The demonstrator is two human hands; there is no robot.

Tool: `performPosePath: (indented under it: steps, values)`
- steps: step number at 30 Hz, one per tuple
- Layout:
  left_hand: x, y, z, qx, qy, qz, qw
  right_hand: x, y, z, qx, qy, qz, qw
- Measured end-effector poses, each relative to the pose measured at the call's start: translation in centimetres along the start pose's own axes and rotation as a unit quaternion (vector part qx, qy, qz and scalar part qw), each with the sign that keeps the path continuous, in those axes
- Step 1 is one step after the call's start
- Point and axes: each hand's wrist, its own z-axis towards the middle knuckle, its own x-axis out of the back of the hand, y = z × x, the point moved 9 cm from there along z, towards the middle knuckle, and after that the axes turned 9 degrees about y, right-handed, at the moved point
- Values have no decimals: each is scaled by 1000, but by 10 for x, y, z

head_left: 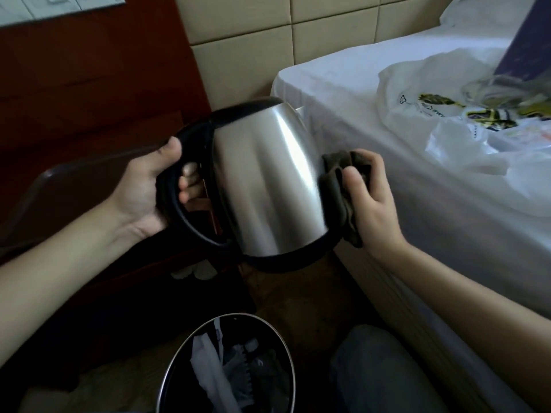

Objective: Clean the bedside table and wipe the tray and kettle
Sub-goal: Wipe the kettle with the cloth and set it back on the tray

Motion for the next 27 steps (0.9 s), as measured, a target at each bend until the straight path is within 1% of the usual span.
performPosePath:
  steps: [2,3,4,5,6,8,11,14,16,17,18,19,21,22,24,26,27]
  values:
    - [-1,3,-1,-13,-17,-4,1000,-5,14,1,-115,-20,78,990]
    - [-1,4,-1,-23,-28,3,999,-11,23,-2,-173,-42,119,977]
    - [-4,6,-2,-34,-37,14,999,-16,29,-6,-215,-62,156,962]
    - [-6,7,-1,-42,-43,27,998,-20,31,-9,-236,-79,174,953]
    - [-6,7,1,-46,-40,37,997,-22,29,-11,-238,-90,180,950]
    - [-3,8,7,-55,-8,61,997,-21,23,-13,-213,-87,179,957]
    - [6,16,15,-94,45,111,988,-20,10,-15,-149,-62,115,980]
    - [8,17,17,-101,48,109,988,-18,-8,-16,-76,-16,66,995]
    - [9,13,16,-96,38,103,989,-16,-24,-7,-46,30,41,998]
    - [9,10,16,-92,34,93,991,-16,-29,0,-49,51,30,997]
    - [9,9,15,-90,32,82,992,-17,-30,9,-71,66,33,995]
    - [9,9,16,-92,31,75,992,-19,-27,18,-110,75,55,990]
    - [8,13,16,-109,37,72,991,-28,-24,33,-191,67,127,971]
    - [9,18,17,-122,44,71,989,-31,-26,38,-204,58,148,966]
    - [10,28,17,-149,61,69,985,-32,-30,41,-170,52,128,976]
    - [13,37,16,-172,78,80,979,-27,-25,27,-122,45,74,989]
    - [13,39,14,-177,83,83,977,-26,-16,16,-108,29,45,993]
